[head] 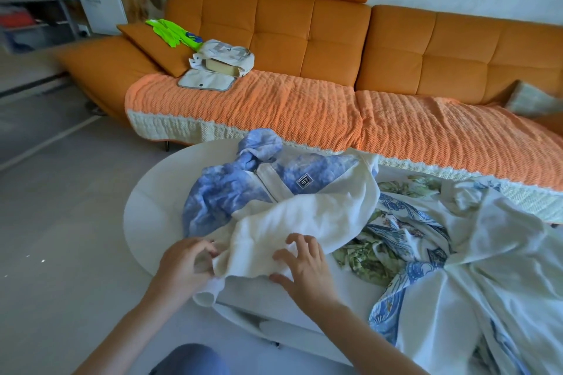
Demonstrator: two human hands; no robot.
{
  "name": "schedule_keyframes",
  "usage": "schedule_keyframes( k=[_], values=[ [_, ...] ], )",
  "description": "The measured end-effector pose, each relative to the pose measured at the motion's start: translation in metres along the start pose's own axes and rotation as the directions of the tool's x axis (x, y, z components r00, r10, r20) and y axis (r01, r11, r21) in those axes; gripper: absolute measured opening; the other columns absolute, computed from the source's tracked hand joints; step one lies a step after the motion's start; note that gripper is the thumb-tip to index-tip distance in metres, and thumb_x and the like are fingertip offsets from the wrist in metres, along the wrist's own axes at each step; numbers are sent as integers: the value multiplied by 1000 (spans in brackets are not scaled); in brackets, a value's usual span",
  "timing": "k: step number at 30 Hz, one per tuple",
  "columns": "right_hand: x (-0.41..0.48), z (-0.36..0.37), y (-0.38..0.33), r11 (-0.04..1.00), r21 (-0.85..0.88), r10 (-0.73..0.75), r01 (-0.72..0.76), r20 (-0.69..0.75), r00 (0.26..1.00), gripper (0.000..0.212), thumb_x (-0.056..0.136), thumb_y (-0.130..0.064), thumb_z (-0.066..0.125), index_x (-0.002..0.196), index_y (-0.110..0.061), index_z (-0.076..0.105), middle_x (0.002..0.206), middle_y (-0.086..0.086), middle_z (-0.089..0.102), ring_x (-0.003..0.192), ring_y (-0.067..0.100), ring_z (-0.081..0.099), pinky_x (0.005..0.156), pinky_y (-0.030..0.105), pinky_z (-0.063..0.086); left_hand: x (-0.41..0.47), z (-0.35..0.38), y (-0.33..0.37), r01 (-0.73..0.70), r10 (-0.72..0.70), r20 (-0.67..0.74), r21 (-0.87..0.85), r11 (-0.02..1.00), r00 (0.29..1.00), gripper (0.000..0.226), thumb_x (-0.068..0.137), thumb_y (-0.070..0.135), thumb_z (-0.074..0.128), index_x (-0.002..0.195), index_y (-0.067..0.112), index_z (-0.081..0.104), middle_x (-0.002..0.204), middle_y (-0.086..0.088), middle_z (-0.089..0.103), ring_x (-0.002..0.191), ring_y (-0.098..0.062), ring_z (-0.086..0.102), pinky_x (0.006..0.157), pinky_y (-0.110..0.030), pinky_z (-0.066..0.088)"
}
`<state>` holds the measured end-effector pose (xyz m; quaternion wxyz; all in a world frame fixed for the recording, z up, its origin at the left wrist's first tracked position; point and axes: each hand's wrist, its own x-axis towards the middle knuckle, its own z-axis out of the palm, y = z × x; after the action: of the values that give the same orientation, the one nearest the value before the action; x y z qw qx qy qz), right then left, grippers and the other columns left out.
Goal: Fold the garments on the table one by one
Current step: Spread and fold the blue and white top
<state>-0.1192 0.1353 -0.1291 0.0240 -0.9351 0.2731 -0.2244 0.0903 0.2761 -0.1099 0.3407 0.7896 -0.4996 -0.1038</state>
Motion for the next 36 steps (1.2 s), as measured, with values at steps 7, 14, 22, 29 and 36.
schedule_keyframes(
  k=[7,14,22,29,36],
  values=[
    [14,-50,10,905,361,261,-225,-54,964,8,95,-21,52,98,-18,59,93,-1,63,86,22,57,73,38,47,-10,-18,47,-76,57,-121,-156,985,991,22,83,45,58,79,24,56,74,7,65,72,-7,62,68,-30,48],
    [20,-161,54,846,506,28,-166,268,963,18,99,-21,44,98,-26,62,101,-2,63,99,-13,49,103,6,21,-36,-43,100,-8,152,466,-297,955,872,28,75,60,64,75,32,59,66,5,69,73,-8,63,83,-27,43],
    [-6,-154,87,977,48,159,-208,490,857,44,99,-45,30,99,-29,71,106,-12,67,110,1,53,116,28,6,-13,12,18,-101,80,93,248,963,992,60,80,55,36,116,17,65,119,-7,64,108,-27,62,89,-37,48],
    [-7,-95,67,983,146,6,-109,574,819,102,62,-88,-6,139,-39,39,150,-18,29,139,0,22,117,31,2,4,37,19,58,-152,179,446,893,972,123,44,90,-25,143,42,30,154,-5,25,140,-33,22,111,-45,17],
    [12,-49,0,981,191,-137,30,578,805,93,66,-76,6,145,-34,30,156,-9,19,142,13,17,116,29,7,14,17,-3,47,-76,59,390,920,995,48,91,44,49,133,21,52,145,-13,39,131,-29,41,106,-41,30]
  ],
)
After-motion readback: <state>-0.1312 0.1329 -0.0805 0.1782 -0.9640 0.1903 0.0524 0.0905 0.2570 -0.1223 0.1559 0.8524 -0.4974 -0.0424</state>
